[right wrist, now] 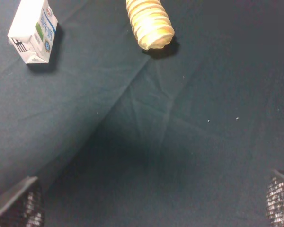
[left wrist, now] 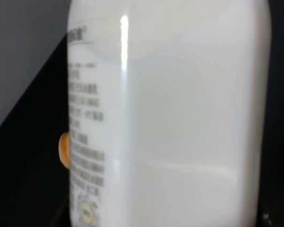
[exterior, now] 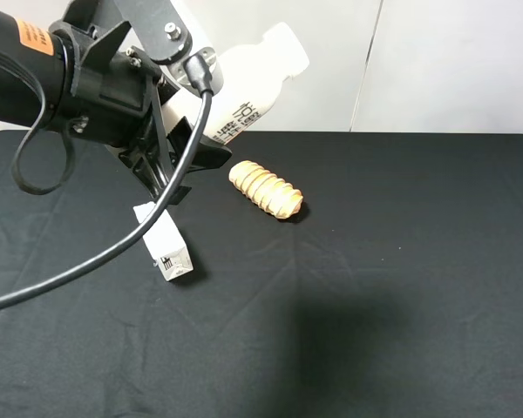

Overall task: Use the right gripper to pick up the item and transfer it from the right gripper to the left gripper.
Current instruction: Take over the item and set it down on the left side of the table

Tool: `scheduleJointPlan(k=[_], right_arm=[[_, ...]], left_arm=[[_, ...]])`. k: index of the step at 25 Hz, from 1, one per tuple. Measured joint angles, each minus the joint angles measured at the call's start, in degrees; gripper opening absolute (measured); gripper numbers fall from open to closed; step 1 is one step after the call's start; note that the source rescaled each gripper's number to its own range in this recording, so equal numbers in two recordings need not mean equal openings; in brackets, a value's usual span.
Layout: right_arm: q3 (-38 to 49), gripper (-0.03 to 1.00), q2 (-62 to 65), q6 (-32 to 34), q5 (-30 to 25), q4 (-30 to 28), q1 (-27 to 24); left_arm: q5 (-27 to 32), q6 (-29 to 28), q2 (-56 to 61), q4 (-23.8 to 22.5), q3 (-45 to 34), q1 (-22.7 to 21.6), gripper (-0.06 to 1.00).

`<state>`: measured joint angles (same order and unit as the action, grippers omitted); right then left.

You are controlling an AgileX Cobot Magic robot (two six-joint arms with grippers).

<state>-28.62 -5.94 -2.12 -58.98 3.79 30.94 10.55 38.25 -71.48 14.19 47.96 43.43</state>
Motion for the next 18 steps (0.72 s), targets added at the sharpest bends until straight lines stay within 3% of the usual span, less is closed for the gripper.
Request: scheduleJointPlan(k=[6,18], right_arm=[[0.0,1.0,0.0,0.0,0.0,0.2,-1.2],[0.1,1.0,6.2,0.0,0.2,0.5,-18.6]], left_arm=[[0.0,0.0,0.0,0.0,0.0,0.0,0.0],[0.0,0.0,0.0,0.0,0.0,-0.1,0.0]])
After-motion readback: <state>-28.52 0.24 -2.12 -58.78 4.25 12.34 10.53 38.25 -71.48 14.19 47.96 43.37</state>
